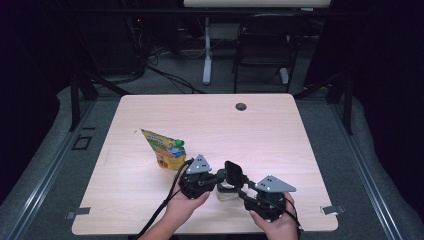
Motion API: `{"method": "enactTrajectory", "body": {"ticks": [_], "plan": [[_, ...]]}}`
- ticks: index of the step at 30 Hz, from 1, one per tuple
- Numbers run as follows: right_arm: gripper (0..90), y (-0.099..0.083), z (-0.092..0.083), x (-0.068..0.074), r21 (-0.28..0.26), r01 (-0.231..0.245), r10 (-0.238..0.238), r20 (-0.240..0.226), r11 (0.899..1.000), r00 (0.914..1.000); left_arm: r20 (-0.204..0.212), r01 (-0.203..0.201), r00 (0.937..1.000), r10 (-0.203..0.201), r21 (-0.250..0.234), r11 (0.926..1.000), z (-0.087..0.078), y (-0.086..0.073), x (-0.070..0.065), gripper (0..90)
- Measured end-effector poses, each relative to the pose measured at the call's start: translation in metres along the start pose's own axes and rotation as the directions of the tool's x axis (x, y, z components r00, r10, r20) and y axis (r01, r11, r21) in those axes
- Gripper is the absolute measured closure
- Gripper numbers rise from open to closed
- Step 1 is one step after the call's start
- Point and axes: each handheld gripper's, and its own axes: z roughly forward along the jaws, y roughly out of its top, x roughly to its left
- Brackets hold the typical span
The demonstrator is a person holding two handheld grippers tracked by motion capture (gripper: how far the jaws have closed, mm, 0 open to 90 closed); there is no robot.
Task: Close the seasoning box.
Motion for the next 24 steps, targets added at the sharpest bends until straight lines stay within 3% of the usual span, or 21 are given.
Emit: {"method": "enactTrajectory", "body": {"ticks": [5, 8, 10, 15, 24], "plan": [[45.9, 0.002, 0.008, 0.005, -0.030, 0.033, -0.032, 0.035, 0.999, 0.9989, 0.006, -0.001, 1.0000, 0.001, -0.011, 0.9999, 0.002, 0.003, -0.002, 90.0], [45.9, 0.004, 0.009, 0.008, -0.046, 0.071, -0.068, 0.071, 0.996, 0.9952, 0.008, -0.002, 1.0000, 0.002, -0.007, 1.0000, 0.003, 0.003, -0.002, 90.0], [45.8, 0.005, 0.011, 0.009, -0.058, 0.069, -0.064, 0.077, 0.996, 0.9950, 0.009, -0.004, 1.0000, 0.004, -0.003, 1.0000, 0.004, 0.003, -0.002, 90.0], [51.7, 0.005, 0.013, 0.012, -0.074, 0.080, -0.074, 0.083, 0.994, 0.9939, -0.014, -0.001, 0.9999, 0.001, 0.006, 1.0000, 0.007, -0.003, 0.001, 90.0], [58.1, 0.004, 0.009, 0.013, -0.086, 0.073, -0.067, 0.072, 0.994, 0.9952, -0.014, 0.011, 0.9998, -0.011, 0.030, 0.9995, 0.014, -0.016, 0.006, 90.0]]}}
